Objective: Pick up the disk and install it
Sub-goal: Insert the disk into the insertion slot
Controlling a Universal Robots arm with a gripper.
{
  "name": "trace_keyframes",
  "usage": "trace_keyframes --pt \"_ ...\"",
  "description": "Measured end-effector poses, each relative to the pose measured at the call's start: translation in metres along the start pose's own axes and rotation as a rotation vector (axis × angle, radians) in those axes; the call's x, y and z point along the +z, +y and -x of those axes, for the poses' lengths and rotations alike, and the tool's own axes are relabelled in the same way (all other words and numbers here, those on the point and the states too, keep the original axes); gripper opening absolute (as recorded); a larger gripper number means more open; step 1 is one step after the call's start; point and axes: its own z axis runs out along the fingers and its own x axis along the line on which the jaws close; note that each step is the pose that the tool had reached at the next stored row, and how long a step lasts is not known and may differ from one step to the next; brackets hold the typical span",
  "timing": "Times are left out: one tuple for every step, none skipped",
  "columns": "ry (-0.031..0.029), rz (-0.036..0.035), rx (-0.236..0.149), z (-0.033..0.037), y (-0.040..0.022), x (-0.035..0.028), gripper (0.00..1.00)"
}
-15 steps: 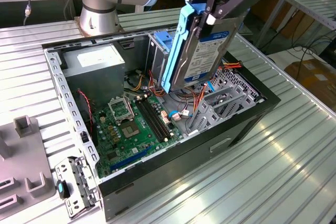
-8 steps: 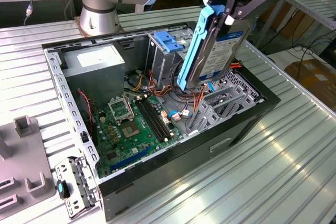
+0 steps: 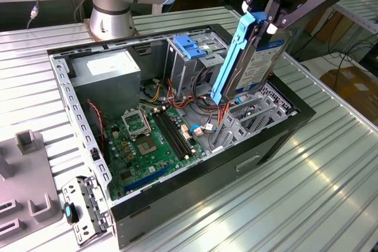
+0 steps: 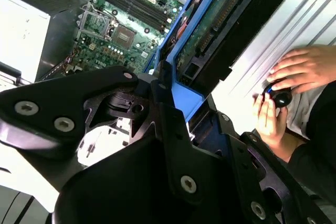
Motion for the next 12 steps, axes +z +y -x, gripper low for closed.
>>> trace_keyframes --pt "0.0005 -0.0008 0.0 -0.0004 -0.0021 0.0009 0.37" --pt "0.0009 -0.002 0.0 -0.0007 -0.0043 0.0019 0.37" --pt "0.0019 -0.0036 0.0 -0.001 -0.0074 0.003 0.37" --pt "0.0026 -0.0049 0.0 -0.001 -0.0098 0.0038 0.37" --pt "0.0033 -0.0063 0.0 -0.0011 -0.0124 0.0048 0.37" --pt "0.0036 -0.0077 0.0 -0.0011 -0.0151 0.0057 0.37" --pt "0.0038 -0.0093 0.0 -0.0011 -0.0186 0.0069 0.37" --pt "0.0044 -0.0106 0.0 -0.001 -0.0215 0.0077 0.37" --pt "0.0051 -0.0119 0.0 -0.0009 -0.0245 0.0086 0.37" --pt "0.0056 -0.0129 0.0 -0.0009 -0.0274 0.0093 0.37" --pt "0.0061 -0.0136 0.0 -0.0008 -0.0309 0.0102 0.37" --pt "0.0063 -0.0139 0.0 -0.0008 -0.0337 0.0108 0.37"
